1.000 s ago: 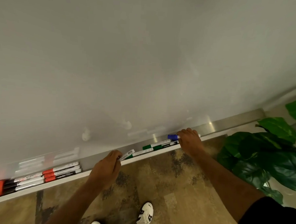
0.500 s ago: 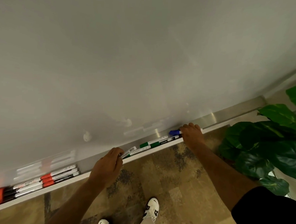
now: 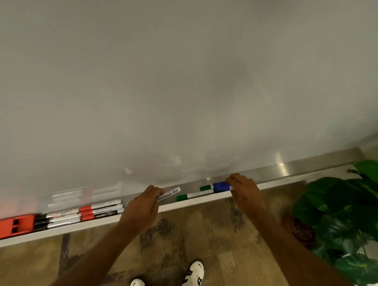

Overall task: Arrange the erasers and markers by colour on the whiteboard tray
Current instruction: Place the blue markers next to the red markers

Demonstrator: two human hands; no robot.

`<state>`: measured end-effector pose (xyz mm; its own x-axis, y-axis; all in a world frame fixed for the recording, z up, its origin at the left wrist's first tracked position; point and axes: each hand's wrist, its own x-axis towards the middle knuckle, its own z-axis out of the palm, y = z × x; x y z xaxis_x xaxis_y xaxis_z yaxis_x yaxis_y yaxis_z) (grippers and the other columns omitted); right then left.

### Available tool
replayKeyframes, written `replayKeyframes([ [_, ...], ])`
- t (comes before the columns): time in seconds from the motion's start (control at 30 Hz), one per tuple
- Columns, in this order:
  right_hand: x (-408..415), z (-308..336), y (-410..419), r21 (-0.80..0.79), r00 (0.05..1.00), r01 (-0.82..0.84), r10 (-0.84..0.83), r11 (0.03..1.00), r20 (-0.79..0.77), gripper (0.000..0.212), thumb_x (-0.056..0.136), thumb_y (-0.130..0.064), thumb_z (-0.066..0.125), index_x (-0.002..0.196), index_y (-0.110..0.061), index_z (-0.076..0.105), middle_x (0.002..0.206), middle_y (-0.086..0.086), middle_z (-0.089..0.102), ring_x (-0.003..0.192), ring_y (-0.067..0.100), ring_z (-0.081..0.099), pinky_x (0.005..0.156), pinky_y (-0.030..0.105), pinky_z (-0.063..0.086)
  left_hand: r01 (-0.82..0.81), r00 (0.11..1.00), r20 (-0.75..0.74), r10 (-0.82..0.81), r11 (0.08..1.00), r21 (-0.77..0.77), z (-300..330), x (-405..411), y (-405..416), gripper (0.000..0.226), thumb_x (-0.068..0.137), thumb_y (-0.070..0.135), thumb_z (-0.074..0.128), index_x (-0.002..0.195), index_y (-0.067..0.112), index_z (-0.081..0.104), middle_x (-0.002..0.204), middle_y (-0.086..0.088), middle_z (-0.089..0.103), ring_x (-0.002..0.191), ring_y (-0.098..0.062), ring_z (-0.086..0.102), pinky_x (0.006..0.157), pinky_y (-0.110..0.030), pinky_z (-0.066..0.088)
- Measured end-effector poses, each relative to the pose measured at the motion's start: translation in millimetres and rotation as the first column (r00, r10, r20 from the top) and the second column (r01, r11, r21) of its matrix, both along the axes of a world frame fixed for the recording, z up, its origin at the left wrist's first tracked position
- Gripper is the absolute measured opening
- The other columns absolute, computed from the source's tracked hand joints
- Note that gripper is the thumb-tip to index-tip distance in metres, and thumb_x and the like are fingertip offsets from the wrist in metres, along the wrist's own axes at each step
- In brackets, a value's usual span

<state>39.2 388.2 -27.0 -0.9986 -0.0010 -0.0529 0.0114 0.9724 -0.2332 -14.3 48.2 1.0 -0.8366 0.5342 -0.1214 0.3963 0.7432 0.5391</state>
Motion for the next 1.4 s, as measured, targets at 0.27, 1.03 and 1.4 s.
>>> replayKeyframes([
  [0.27, -26.6, -2.5, -137.0, -0.104, 0.979, -0.204, 0.199, 0.974, -0.052, 0.022, 0.082, -0.006, 0.065, 0.102, -0.014, 0.066, 0.102, 0.007, 0.065, 0.078, 0.024, 0.063, 0.066, 0.036, 0.054, -0.152, 0.988, 0.016, 0.151, 0.988, 0.029, 7.5, 0.7, -98.2, 0.040, 0.093, 0.002, 0.043, 0.129, 0.016, 0.053, 0.104, 0.002, 0.050, 0.077, -0.013, 0.051, 0.066, -0.025, 0.042],
  [1.03, -60.9, -33.0, -275.0, -0.179, 0.928, -0.207, 0.251, 0.962, 0.277, 0.019, 0.084, -0.022, 0.066, 0.103, -0.021, 0.065, 0.104, -0.001, 0.056, 0.089, 0.018, 0.060, 0.076, 0.030, 0.052, -0.231, 0.973, 0.012, 0.231, 0.971, 0.056, -4.0, 10.7, -235.8, 0.047, 0.092, 0.001, 0.044, 0.132, 0.026, 0.049, 0.097, 0.013, 0.044, 0.081, -0.002, 0.049, 0.060, -0.014, 0.036],
  [1.4, -31.0, -22.8, -239.7, -0.340, 0.982, -0.054, 0.112, 0.939, 0.155, 0.029, 0.089, -0.046, 0.051, 0.113, -0.030, 0.048, 0.108, -0.009, 0.058, 0.085, 0.009, 0.056, 0.070, 0.025, 0.048, -0.165, 0.983, -0.068, 0.171, 0.983, 0.077, -10.1, 2.0, -159.8, 0.040, 0.095, 0.003, 0.046, 0.132, 0.018, 0.055, 0.125, -0.004, 0.062, 0.115, -0.022, 0.052, 0.101, -0.039, 0.038],
])
